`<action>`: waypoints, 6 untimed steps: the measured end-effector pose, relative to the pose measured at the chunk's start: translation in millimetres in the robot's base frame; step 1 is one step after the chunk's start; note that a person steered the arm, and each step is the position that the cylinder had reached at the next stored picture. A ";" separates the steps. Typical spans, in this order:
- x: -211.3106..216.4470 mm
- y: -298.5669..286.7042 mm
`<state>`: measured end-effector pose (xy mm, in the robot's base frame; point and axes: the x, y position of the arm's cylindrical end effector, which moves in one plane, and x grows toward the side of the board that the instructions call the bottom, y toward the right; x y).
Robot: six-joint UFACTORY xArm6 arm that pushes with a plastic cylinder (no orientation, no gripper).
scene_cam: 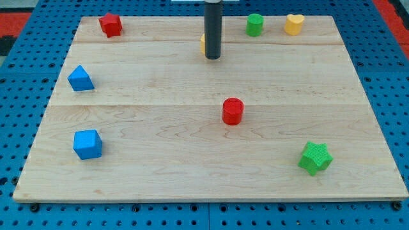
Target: Slightly move the yellow hexagon towards top of the board
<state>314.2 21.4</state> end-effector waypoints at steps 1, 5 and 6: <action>-34.5 -29.0; -46.1 -30.5; -49.8 -21.8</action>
